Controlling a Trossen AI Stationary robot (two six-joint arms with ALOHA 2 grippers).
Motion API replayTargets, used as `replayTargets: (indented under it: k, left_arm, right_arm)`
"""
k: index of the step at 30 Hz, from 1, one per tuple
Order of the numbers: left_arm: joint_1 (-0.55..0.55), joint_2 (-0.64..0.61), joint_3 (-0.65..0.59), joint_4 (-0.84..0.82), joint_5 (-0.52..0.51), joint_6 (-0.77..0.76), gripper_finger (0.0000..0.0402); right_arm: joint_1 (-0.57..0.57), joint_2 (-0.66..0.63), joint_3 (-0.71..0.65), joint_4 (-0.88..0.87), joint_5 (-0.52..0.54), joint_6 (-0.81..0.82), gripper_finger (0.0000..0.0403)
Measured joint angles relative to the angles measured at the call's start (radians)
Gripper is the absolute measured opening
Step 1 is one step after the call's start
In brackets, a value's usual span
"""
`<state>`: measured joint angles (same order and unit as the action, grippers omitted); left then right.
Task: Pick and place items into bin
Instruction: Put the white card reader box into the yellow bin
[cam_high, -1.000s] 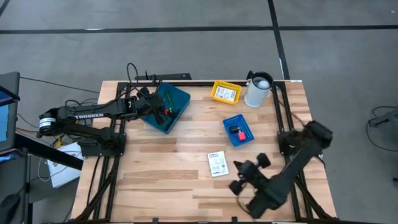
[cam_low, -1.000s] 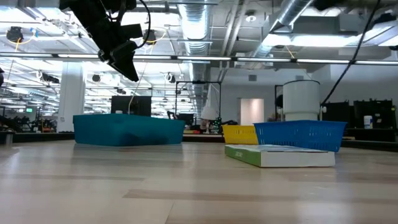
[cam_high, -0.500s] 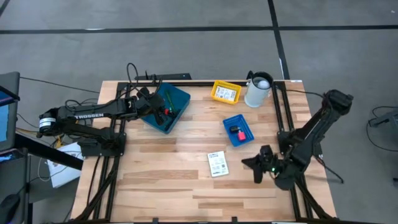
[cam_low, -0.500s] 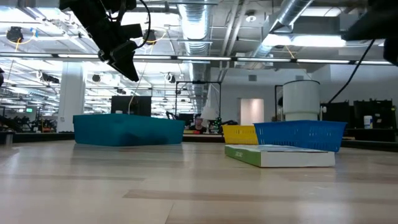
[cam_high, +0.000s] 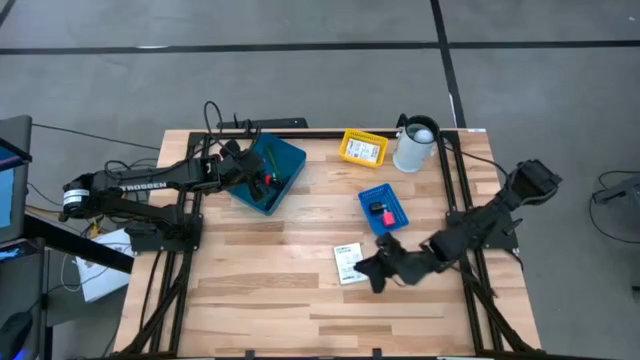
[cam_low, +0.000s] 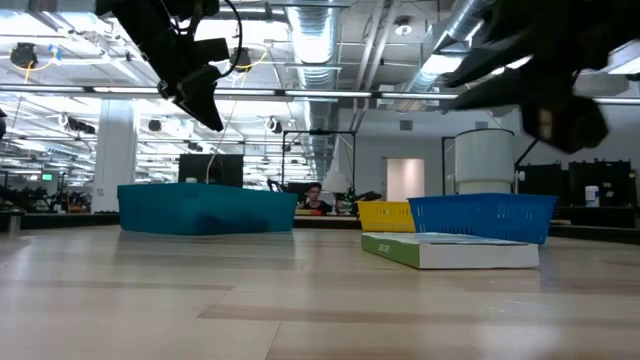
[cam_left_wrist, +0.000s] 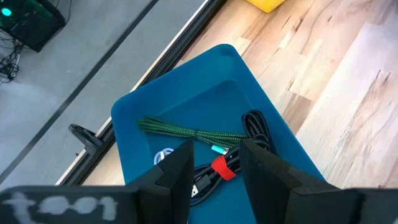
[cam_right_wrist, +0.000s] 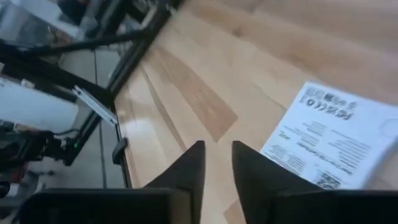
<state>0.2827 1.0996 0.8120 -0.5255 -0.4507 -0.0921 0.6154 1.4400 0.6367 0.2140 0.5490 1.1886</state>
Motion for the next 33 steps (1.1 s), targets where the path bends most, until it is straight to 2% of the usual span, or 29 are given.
replayTargets:
  k: [4,7,10,15,19,24,33]
  left_arm:
    - [0.0,0.0,0.0,0.0,0.0,0.0,0.0119]
    - [0.0,0.0,0.0,0.0,0.0,0.0,0.0119]
    - [0.0,0.0,0.0,0.0,0.0,0.0,0.0119]
    - [0.0,0.0,0.0,0.001,0.0,0.0,0.0119]
    - [0.0,0.0,0.0,0.0,0.0,0.0,0.0119]
    - [0.0,0.0,0.0,0.0,0.0,0.0,0.0119]
    - [0.0,0.0,0.0,-0.002,0.0,0.0,0.0119]
  right_arm:
    - [-0.099,0.041,0.031,-0.001,-0.163,-0.017,0.0104]
    - [-0.15,0.052,0.044,-0.008,-0.229,-0.036,0.0127]
    - [-0.19,0.052,0.059,-0.101,-0.264,-0.027,0.0143]
    - [-0.223,0.052,0.113,-0.337,-0.28,0.031,0.015]
    - [-0.225,0.052,0.163,-0.437,-0.278,0.045,0.0147]
    - [-0.225,0.055,0.181,-0.484,-0.258,0.08,0.0143]
    - [-0.228,0.168,0.181,-0.506,-0.259,0.13,0.0151]
